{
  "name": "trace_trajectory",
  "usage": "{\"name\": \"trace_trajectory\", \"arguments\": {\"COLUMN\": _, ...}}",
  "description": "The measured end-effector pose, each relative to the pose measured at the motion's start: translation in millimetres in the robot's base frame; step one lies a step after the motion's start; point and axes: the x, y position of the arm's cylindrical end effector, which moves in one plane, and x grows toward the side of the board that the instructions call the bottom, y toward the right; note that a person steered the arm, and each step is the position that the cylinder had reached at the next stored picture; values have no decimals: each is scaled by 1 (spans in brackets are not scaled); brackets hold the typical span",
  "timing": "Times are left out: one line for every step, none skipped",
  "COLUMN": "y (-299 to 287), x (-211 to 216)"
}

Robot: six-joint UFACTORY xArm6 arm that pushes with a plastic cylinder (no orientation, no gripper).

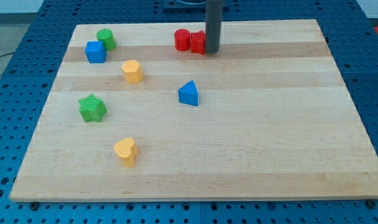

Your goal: Move the yellow heart to the top right of the board

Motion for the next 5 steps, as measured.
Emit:
{"name": "trace_trajectory", "arguments": {"y": -39, "x": -14}}
{"name": "trace_trajectory", "arguments": {"y": -45, "x": -22}}
{"name": "trace_trajectory", "arguments": {"y": -45, "x": -22}}
{"name": "trace_trajectory", "arguments": {"y": -44, "x": 7}}
{"name": "trace_trajectory", "arguments": {"y": -56, "x": 62}}
